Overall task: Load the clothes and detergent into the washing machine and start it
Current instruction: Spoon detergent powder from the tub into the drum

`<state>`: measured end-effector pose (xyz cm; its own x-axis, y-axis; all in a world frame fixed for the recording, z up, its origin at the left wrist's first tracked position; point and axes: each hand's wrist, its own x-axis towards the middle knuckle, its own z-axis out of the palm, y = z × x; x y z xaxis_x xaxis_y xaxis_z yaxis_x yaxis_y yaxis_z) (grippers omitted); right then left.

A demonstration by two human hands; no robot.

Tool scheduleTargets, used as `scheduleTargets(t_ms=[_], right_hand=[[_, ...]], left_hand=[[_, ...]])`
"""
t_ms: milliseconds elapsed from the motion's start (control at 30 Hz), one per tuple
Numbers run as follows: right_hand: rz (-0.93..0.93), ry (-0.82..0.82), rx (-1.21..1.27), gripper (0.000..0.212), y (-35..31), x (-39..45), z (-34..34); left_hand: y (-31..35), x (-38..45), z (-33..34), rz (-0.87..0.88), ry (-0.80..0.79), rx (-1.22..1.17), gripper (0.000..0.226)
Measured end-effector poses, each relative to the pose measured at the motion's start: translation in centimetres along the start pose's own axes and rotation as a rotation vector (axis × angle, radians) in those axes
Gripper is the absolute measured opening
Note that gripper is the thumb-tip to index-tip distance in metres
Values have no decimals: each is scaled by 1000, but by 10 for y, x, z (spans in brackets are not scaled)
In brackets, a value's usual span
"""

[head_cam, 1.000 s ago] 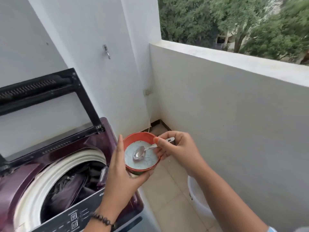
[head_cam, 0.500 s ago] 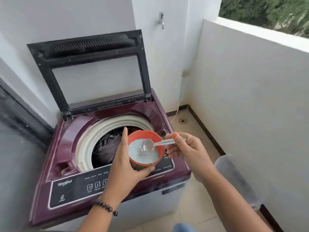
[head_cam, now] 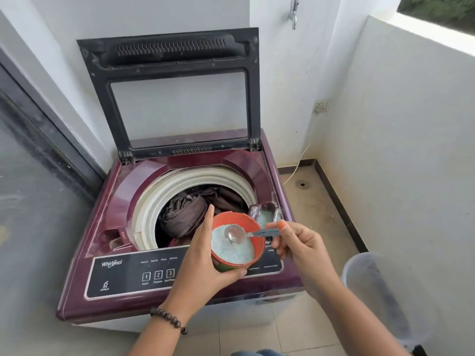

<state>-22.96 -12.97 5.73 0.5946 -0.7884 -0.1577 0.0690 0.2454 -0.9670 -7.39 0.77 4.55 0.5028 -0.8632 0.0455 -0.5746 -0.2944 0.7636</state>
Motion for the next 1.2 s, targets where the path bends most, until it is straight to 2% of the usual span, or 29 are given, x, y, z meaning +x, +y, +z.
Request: scheduleTargets(t_ms=[233,500,667,933,1200], right_hand=[[8,-124,17,27,-4,19,-26],[55,-246,-26,33,-6,22,-45],[90,-266,-12,31,-4,16,-45],[128,-127,18,31,-4,19,-35],[265,10,172,29,-1,27,-5]], left_hand=[[26,11,28,3,20,31,134],[34,10,35,-35,115,47,131],[29,9,30,-44,134,70,131],[22,27,28,22,60,89,131],[7,44,16,161,-34,213,129]])
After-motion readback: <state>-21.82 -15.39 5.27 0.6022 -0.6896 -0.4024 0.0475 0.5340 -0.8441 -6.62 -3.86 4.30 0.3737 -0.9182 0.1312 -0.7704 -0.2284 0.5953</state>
